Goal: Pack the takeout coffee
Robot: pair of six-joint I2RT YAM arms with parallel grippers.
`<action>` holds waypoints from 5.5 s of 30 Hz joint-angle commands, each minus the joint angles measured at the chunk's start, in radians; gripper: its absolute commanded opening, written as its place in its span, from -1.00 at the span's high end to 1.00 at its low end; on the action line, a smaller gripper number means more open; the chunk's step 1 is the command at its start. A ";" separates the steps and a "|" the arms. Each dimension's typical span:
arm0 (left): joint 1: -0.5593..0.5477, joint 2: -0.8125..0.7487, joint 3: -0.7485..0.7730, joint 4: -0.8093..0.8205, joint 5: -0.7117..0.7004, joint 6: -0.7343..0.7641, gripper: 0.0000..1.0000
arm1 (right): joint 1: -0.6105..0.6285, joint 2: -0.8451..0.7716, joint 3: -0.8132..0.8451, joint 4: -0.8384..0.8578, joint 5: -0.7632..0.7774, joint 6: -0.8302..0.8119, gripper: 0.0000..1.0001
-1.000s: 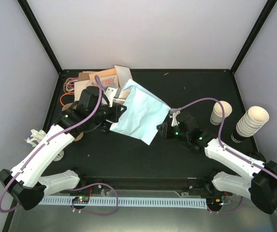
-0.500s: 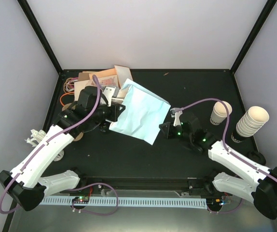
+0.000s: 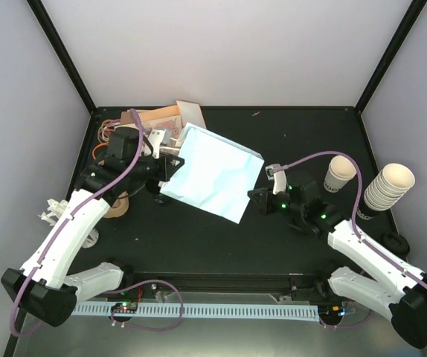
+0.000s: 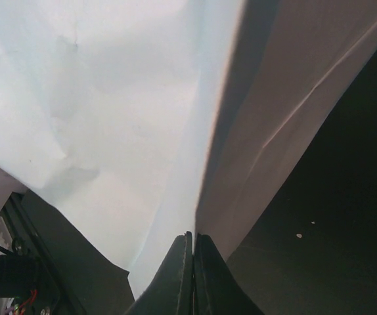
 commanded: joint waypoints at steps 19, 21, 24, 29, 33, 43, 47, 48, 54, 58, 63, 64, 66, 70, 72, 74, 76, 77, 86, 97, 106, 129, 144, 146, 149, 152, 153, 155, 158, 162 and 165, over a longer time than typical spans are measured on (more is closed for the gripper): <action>0.104 0.021 -0.027 0.014 0.232 0.065 0.97 | -0.149 0.012 -0.093 0.066 -0.214 -0.031 0.88; 0.111 0.021 -0.027 0.013 0.230 0.065 0.97 | -0.155 0.010 -0.101 0.069 -0.208 -0.030 0.88; 0.123 0.019 -0.024 0.022 0.230 0.051 0.97 | -0.166 0.012 -0.117 0.084 -0.194 -0.016 0.88; 0.125 0.021 -0.026 0.041 0.261 0.049 0.97 | -0.180 0.023 -0.127 0.099 -0.196 -0.001 0.82; 0.124 0.039 -0.039 0.058 0.325 0.044 0.97 | -0.179 0.024 -0.132 0.108 -0.201 -0.007 0.76; 0.099 0.057 -0.044 0.076 0.354 0.029 0.97 | -0.180 0.041 -0.114 0.105 -0.196 -0.033 0.67; 0.086 0.061 -0.022 0.055 0.337 0.036 0.97 | -0.180 0.047 -0.095 0.103 -0.200 -0.037 0.66; 0.082 0.062 -0.016 0.050 0.333 0.036 0.97 | -0.181 0.052 -0.089 0.103 -0.202 -0.037 0.66; 0.046 0.058 0.025 0.003 0.289 0.040 0.97 | -0.180 0.080 -0.080 0.121 -0.214 -0.032 0.60; -0.047 0.064 0.100 -0.101 0.110 0.068 0.97 | -0.180 0.111 -0.089 0.148 -0.220 -0.021 0.56; -0.161 0.098 0.185 -0.192 -0.079 0.077 0.97 | -0.180 0.171 -0.092 0.196 -0.258 0.005 0.53; -0.179 0.108 0.203 -0.210 -0.114 0.078 0.97 | -0.180 0.184 -0.092 0.204 -0.261 0.012 0.52; -0.209 0.124 0.232 -0.240 -0.167 0.078 0.97 | -0.180 0.206 -0.090 0.219 -0.262 0.020 0.51; -0.254 0.145 0.279 -0.285 -0.252 0.074 0.97 | -0.180 0.245 -0.088 0.240 -0.259 0.032 0.52; -0.273 0.152 0.306 -0.308 -0.288 0.073 0.97 | -0.179 0.263 -0.089 0.249 -0.262 0.036 0.52; -0.292 0.161 0.329 -0.333 -0.328 0.070 0.97 | -0.178 0.275 -0.091 0.265 -0.265 0.043 0.52; -0.316 0.168 0.349 -0.353 -0.374 0.068 0.97 | -0.175 0.288 -0.100 0.294 -0.271 0.059 0.51; -0.329 0.172 0.359 -0.362 -0.397 0.067 0.97 | -0.172 0.298 -0.105 0.310 -0.276 0.068 0.51; -0.440 0.273 0.430 -0.455 -0.559 0.042 0.97 | -0.124 0.418 -0.084 0.393 -0.262 0.107 0.51; -0.508 0.392 0.486 -0.441 -0.495 0.001 0.94 | -0.098 0.523 -0.050 0.401 -0.213 0.101 0.51; -0.524 0.419 0.516 -0.417 -0.439 -0.003 -0.19 | -0.097 0.477 -0.045 0.265 -0.074 0.057 0.51; -0.492 0.165 0.531 -0.310 -0.429 0.073 -0.76 | -0.099 -0.014 -0.004 -0.109 0.290 -0.024 0.47; -0.154 0.008 0.338 -0.256 -0.250 0.039 -0.98 | -0.107 -0.004 0.275 -0.375 0.335 0.058 -0.16; -0.119 -0.002 0.294 -0.229 -0.215 0.036 -0.98 | -0.106 -0.005 0.308 -0.382 0.313 0.038 -0.59; -0.078 -0.005 0.240 -0.186 -0.153 0.024 -0.98 | -0.107 -0.012 0.328 -0.373 0.273 0.015 -1.00; -0.070 -0.011 0.204 -0.153 -0.160 0.031 -0.98 | -0.105 -0.019 0.323 -0.333 0.145 -0.040 -1.00; -0.070 -0.013 0.193 -0.143 -0.167 0.034 -0.97 | -0.107 -0.018 0.324 -0.325 0.107 -0.048 -1.00; -0.069 -0.015 0.174 -0.128 -0.180 0.037 -0.98 | -0.105 -0.004 0.343 -0.325 0.053 -0.053 -1.00; -0.069 -0.011 0.142 -0.103 -0.180 0.034 -0.88 | -0.099 0.031 0.389 -0.349 0.021 -0.055 -1.00; -0.069 -0.017 0.068 -0.015 -0.080 0.026 -0.84 | -0.058 0.047 0.437 -0.359 0.042 -0.064 -1.00; -0.069 -0.039 -0.007 0.074 -0.026 0.015 -0.84 | -0.018 0.027 0.456 -0.346 0.084 -0.072 -1.00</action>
